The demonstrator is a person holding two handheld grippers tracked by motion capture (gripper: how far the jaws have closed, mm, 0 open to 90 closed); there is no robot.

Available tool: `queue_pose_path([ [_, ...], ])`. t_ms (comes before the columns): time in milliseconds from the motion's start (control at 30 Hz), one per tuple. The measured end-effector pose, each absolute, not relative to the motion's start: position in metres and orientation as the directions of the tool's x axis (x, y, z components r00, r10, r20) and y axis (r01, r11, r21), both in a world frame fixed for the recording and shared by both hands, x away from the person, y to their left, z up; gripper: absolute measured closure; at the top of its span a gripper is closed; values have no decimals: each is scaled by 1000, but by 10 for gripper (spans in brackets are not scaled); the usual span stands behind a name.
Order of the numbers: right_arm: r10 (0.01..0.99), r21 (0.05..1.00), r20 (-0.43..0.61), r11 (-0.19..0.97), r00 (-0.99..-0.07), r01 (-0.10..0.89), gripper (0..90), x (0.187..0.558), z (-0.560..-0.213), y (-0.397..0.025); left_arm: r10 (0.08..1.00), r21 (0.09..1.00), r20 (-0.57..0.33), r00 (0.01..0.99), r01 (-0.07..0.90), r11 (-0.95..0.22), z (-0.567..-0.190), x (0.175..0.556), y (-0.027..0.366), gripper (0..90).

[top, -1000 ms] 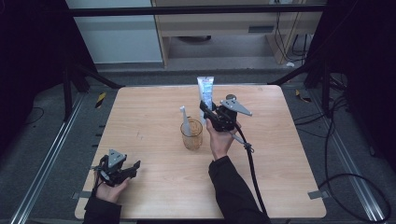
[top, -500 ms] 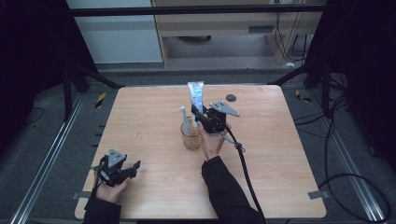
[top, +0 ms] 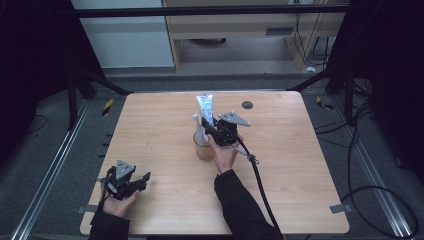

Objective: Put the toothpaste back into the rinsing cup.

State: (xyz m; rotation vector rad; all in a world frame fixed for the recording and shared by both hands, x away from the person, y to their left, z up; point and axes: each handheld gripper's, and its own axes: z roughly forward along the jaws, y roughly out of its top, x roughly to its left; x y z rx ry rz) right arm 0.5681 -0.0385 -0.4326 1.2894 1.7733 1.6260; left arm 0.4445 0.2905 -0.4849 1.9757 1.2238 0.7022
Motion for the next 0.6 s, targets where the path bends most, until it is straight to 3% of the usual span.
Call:
queue_pose_path([
  [600, 827, 923, 242, -36, -508, 382, 640, 566, -440, -35, 911, 788, 84, 404, 532, -309, -485, 445, 291, 372],
])
